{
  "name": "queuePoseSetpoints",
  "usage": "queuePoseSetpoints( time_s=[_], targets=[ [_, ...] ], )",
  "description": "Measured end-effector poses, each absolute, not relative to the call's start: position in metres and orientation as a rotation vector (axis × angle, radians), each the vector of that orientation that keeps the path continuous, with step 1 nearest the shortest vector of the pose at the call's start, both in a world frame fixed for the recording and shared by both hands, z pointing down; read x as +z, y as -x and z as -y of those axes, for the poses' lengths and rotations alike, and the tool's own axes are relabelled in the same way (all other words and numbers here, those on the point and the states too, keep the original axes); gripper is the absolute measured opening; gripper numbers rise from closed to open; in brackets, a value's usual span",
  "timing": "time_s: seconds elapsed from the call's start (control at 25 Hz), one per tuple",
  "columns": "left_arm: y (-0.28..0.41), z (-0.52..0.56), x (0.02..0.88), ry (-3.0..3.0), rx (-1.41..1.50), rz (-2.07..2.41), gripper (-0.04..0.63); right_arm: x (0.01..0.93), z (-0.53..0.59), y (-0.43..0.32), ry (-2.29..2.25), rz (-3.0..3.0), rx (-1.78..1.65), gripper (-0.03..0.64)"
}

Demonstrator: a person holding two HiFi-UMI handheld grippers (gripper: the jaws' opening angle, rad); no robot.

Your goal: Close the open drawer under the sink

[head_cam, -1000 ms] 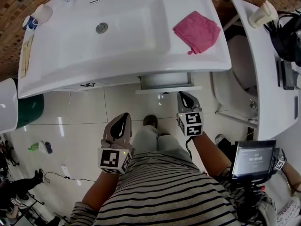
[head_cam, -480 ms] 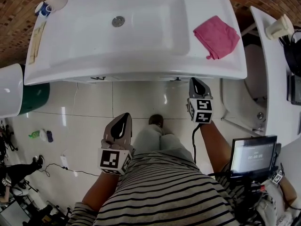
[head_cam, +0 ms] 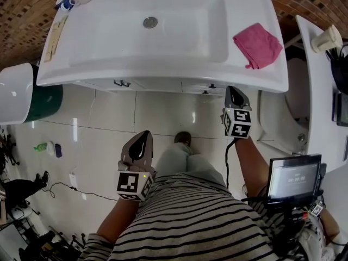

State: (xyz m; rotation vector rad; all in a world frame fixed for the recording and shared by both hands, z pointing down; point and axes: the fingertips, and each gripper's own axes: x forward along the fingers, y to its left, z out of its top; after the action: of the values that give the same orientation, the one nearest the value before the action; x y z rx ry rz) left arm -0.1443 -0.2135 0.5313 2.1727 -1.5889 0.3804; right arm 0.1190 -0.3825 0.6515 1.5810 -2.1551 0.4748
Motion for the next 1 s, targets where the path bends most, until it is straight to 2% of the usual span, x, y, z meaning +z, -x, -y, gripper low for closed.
queuePoseSetpoints(
  time_s=[0.64, 1.0],
  targets=[
    [0.084, 0.181, 0.352, -2.406, 0.226, 1.579, 0.012, 0.406, 0.235, -0.128, -1.572, 2.316, 0.325, -0.002],
    [0.084, 0.131, 0.313, -2.428, 0.178, 1.651, 0.012, 0.326, 0.162, -0.122, -1.654, 2.399, 0.265, -0.002]
  ],
)
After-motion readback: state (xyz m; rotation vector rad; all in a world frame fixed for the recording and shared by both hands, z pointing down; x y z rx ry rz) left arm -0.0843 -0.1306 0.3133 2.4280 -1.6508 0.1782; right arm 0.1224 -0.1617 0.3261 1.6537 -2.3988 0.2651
